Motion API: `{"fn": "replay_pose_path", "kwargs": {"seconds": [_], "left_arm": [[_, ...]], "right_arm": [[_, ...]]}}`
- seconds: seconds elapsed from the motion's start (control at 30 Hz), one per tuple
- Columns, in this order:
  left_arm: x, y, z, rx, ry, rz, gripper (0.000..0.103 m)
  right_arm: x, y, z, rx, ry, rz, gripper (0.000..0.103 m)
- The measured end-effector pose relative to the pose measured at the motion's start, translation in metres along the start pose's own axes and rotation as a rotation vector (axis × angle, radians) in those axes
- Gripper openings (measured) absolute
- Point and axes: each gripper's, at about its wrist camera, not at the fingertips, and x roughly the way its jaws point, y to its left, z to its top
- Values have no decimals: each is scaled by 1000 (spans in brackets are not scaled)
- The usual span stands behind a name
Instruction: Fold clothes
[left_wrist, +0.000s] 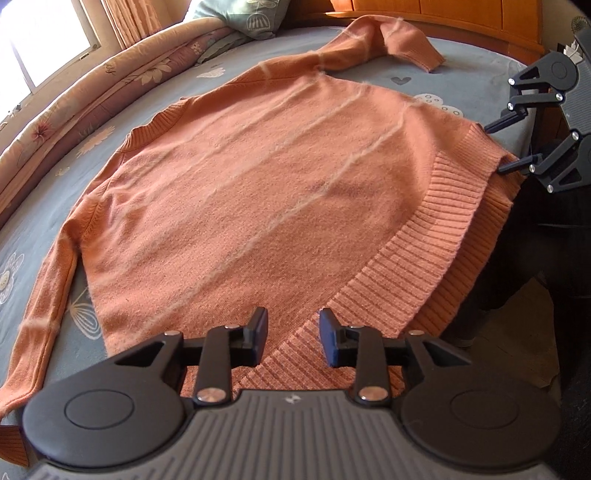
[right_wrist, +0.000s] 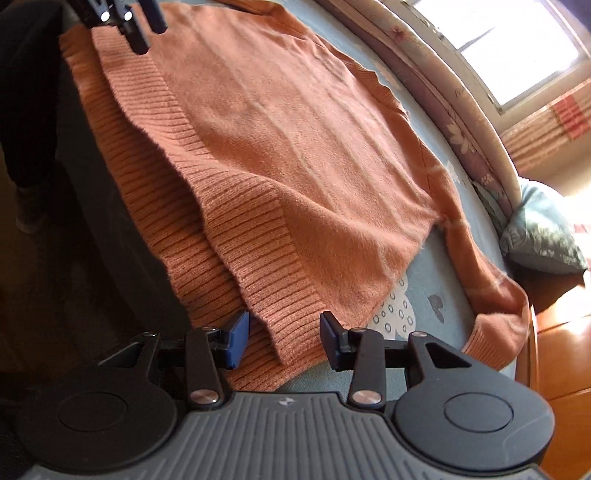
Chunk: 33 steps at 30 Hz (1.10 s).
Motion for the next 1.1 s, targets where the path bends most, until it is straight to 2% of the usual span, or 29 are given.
{"fn": "replay_pose_path", "kwargs": {"seconds": [0.07, 0.1, 0.13, 0.2, 0.37, 0.5, 0.67, 0.73, 0.8, 0.87, 0.93, 1.0, 1.03, 1.07, 1.1], "left_arm": [[1, 0, 0, 0, 12, 6, 32], [2, 0, 0, 1, 17, 7, 32], [2, 0, 0, 4, 18, 7, 32], [1, -2, 1, 10, 20, 6, 34], [0, -4, 2, 28, 24, 7, 37], [2, -7, 5, 32, 25, 1, 37], [-7, -11, 8, 45, -7, -16, 38], [-12, -11, 9, 53, -19, -6, 45], [-16, -9, 9, 54, -25, 10, 50], [-19, -6, 9, 50, -27, 26, 51], [-21, -2, 8, 40, -24, 43, 51], [-21, 2, 6, 31, -19, 56, 51], [-22, 3, 6, 23, -16, 66, 51], [-22, 5, 6, 15, -14, 75, 51], [-24, 6, 6, 9, -15, 80, 51]], "right_arm": [[1, 1, -1, -81, -13, 7, 44], [3, 1, -2, -114, 2, -2, 35], [4, 1, -4, -146, 20, -12, 4], [4, 4, -10, -218, 42, -65, 4], [-9, -7, -24, -199, 80, -57, 3], [-8, -16, -30, -121, 96, -42, 3], [0, -10, -30, -139, 115, -30, 3], [3, -10, -31, -125, 127, -18, 4], [-3, -18, -29, -62, 126, 16, 4], [-10, -25, -28, 3, 114, 36, 11], [-18, -35, -28, 76, 100, 49, 12], [-22, -50, -28, 207, 66, 50, 18], [-20, -59, -27, 295, 52, 52, 29], [-17, -68, -26, 385, 39, 51, 35], [-14, -74, -25, 459, 25, 50, 35]]}}
